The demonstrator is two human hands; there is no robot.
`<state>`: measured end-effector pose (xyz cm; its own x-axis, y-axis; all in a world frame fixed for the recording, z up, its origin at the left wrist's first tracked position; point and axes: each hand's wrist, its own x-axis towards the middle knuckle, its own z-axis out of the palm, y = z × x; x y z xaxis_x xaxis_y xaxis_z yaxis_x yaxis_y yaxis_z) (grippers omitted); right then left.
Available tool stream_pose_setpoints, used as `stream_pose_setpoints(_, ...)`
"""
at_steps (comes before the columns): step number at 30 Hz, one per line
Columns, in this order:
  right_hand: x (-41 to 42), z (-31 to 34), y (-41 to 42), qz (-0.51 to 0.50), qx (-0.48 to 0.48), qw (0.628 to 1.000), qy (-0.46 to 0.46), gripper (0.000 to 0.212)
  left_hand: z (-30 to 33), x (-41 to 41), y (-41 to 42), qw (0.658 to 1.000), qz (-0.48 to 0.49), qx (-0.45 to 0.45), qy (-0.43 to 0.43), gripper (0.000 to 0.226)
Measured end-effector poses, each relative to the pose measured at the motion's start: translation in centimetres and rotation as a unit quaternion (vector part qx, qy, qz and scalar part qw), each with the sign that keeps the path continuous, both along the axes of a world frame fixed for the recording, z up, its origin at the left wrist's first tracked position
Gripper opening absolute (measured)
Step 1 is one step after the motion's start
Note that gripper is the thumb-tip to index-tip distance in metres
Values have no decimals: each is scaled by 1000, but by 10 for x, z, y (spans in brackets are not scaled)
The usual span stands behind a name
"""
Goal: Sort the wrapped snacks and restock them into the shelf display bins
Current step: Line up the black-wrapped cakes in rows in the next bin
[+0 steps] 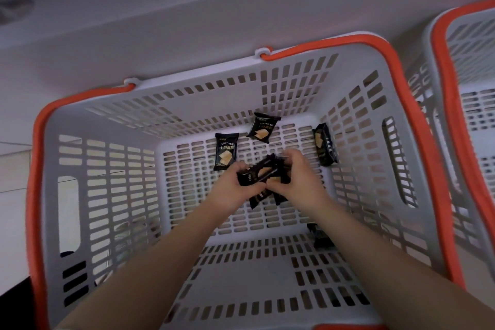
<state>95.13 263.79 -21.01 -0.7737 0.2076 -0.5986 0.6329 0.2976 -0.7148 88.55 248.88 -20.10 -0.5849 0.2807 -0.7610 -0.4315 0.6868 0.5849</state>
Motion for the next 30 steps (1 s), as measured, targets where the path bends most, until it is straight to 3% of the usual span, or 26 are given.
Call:
stream_pose_setpoints(1,0,-1,2,60,63,995,38,76,0,-1,0,999,-44,-9,26,33)
stream_pose_setpoints(3,-1,-1,5,177,143,968,109,80,1,-3,0,995,-90,9,51,27)
stream_pose_setpoints(6,-3,-3,2,254,120,952,119,67,3,-10,0,988,-122,31,88,21)
stream_pose_setpoints(12,-7,-4,2,155,5,986,59,64,-4,-13,0,997,-36,43,49,21)
stream_pose_setpoints(15,-7,-7,6,84,-11,996,31,55,-14,-21,2,989,35,-39,136,25)
stream_pose_setpoints(18,-5,-12,10,23,-23,999,-5,51,-28,-37,-3,954,-4,-192,231,35)
stream_pose_setpoints(21,-4,-17,14,-52,-50,997,-31,45,-40,-47,-5,934,-54,-280,216,51)
stream_pose_setpoints(24,-4,-18,15,-105,-71,991,-48,36,-46,-47,2,924,-95,-319,186,62)
stream_pose_setpoints(27,-4,-14,15,-118,-91,988,-51,30,-46,-48,8,916,-123,-342,167,59)
stream_pose_setpoints(30,-3,0,15,-112,-102,988,-43,28,-34,-51,10,944,-110,-268,159,46)
